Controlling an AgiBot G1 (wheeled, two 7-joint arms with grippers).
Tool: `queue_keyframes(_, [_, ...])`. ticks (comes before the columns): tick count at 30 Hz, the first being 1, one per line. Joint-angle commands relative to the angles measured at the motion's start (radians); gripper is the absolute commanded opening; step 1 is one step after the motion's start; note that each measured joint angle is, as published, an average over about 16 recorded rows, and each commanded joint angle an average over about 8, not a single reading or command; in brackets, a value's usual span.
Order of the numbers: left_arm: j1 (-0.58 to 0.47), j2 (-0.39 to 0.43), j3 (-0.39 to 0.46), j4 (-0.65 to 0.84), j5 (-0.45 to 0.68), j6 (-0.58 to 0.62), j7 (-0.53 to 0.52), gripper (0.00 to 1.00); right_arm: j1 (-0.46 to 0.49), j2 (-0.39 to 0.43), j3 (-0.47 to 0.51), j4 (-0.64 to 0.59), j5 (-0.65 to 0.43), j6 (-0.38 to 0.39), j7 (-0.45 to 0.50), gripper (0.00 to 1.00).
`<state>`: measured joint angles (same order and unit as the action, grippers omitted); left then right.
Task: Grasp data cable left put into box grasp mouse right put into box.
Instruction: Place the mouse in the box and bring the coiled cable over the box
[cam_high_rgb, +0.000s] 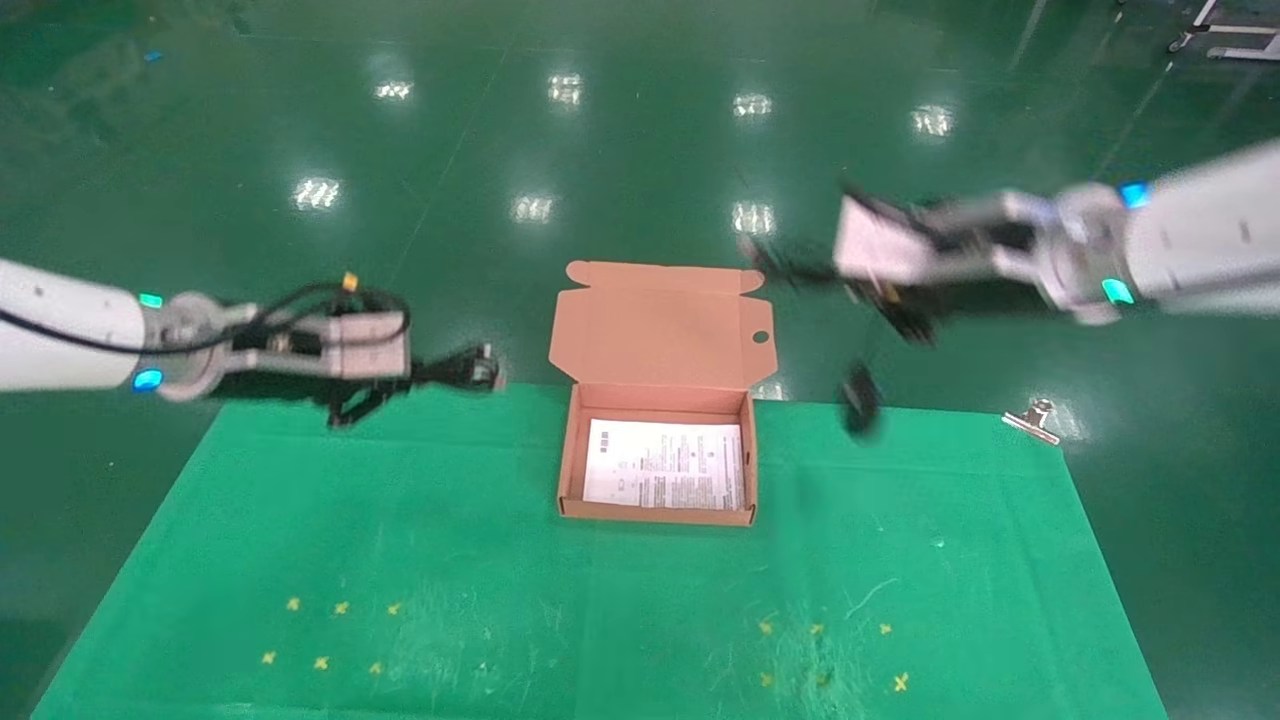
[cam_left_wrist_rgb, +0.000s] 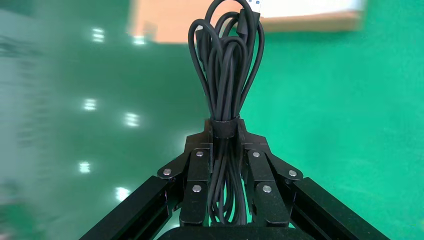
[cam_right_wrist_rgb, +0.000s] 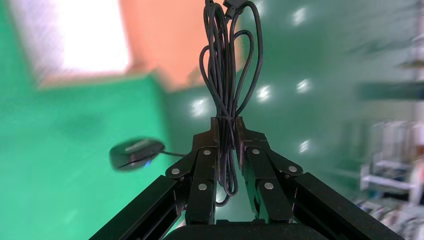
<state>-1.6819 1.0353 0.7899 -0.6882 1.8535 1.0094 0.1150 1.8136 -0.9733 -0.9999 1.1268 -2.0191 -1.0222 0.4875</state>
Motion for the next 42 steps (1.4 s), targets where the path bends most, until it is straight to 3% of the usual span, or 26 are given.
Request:
queue_keyframes(1, [-0.005,0.0,-0.004,-0.054,0.013,-0.036,-0.026,0.0,0.036,-0.029,0.017,-0.003,-0.007,0.025,0.012,0.0])
queue_keyframes(10, [-0.058,0.036,-0.016,-0.138,0.094,-0.155,-0.136,0.0,0.152,-0.24,0.042,-0.213,0.014,0.13,-0.068,0.0])
queue_keyframes(15, [-0.077,0.042,-0.024,-0.149,0.109,-0.181,-0.162,0.0,0.196,-0.316,0.054,-0.323,0.039,0.163,-0.111,0.0])
queue_keyframes(24, [-0.079,0.036,-0.026,-0.159,0.123,-0.192,-0.185,0.0,0.217,-0.356,0.068,-0.38,0.067,0.202,-0.138,0.0])
queue_keyframes(42, [-0.019,-0.047,0.014,-0.199,0.218,-0.14,-0.246,0.0,0.143,-0.377,-0.007,-0.416,0.097,0.17,-0.132,0.0])
